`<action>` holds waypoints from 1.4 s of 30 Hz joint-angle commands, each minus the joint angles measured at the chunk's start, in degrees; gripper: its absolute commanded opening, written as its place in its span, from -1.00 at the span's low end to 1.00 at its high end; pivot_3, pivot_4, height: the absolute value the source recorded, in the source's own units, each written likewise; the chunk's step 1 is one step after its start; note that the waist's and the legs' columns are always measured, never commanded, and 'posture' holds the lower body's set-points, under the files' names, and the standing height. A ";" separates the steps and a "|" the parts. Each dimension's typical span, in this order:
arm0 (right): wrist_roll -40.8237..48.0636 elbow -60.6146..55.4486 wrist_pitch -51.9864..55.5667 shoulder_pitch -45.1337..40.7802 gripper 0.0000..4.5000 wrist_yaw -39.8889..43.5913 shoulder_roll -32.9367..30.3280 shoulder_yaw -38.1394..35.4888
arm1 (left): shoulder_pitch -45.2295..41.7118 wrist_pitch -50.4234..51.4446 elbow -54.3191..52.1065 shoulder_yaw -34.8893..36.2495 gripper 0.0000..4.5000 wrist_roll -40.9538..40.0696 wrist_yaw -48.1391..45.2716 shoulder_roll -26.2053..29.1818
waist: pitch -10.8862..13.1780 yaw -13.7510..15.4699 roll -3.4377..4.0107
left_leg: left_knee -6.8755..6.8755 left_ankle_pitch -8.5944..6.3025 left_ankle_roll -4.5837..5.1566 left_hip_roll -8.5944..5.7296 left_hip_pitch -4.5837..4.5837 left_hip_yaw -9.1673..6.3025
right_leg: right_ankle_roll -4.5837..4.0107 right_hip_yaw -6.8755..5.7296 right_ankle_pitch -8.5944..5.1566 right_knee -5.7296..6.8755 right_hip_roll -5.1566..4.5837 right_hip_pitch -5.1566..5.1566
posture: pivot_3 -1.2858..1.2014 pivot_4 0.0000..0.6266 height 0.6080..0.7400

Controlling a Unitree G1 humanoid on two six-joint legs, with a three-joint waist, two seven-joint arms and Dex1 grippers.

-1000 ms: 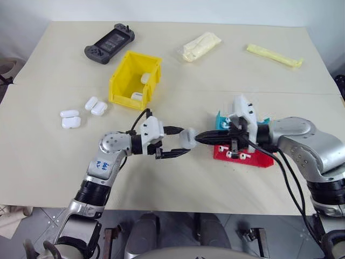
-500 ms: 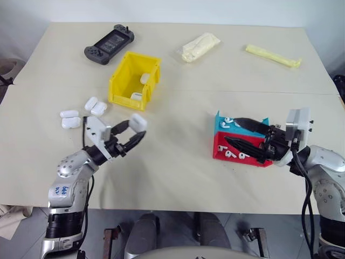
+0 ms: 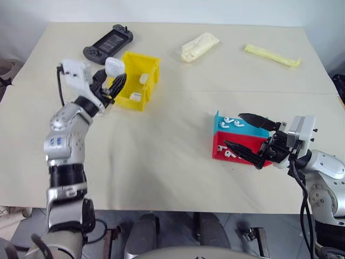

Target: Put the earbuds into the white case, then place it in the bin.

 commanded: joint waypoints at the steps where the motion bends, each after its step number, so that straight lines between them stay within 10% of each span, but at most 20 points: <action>1: 0.28 -0.49 -1.03 -1.42 0.99 -0.12 -0.51 0.40 | -5.99 -4.92 12.03 -1.99 0.22 3.39 -1.85 0.35 | 0.01 -0.14 -0.01 | -0.01 0.00 0.00 0.00 0.00 0.00 | 0.00 -0.04 0.00 0.00 0.00 0.00 | 0.03 -0.52 1.00; 9: 0.77 -1.61 -0.68 -2.48 1.00 -0.68 -0.38 1.61 | -8.55 -6.66 14.71 -2.90 0.99 3.38 -6.45 0.90 | 0.03 -0.43 -0.05 | 0.00 0.00 -0.01 0.01 -0.06 0.00 | 0.00 -0.08 0.00 -0.01 -0.01 -0.05 | 0.03 -0.52 1.00; 28: -1.37 11.59 -2.49 -8.39 1.00 13.79 -7.70 5.04 | 29.17 -13.49 -19.80 -0.61 0.99 0.80 -29.53 19.58 | 0.04 -0.93 -0.05 | -0.04 0.00 -0.02 0.07 -0.04 -0.01 | -0.02 -0.07 -0.01 -0.01 -0.06 -0.04 | 0.03 -0.52 1.00; 42: -2.61 14.38 -4.22 -7.79 1.00 15.06 -8.21 4.34 | 34.47 -13.48 -24.47 -1.55 0.99 0.28 -27.38 16.41 | 0.04 -1.03 -0.04 | -0.04 -0.02 0.01 0.09 -0.01 0.00 | -0.03 -0.07 0.00 0.05 -0.07 -0.05 | 0.03 -0.52 1.00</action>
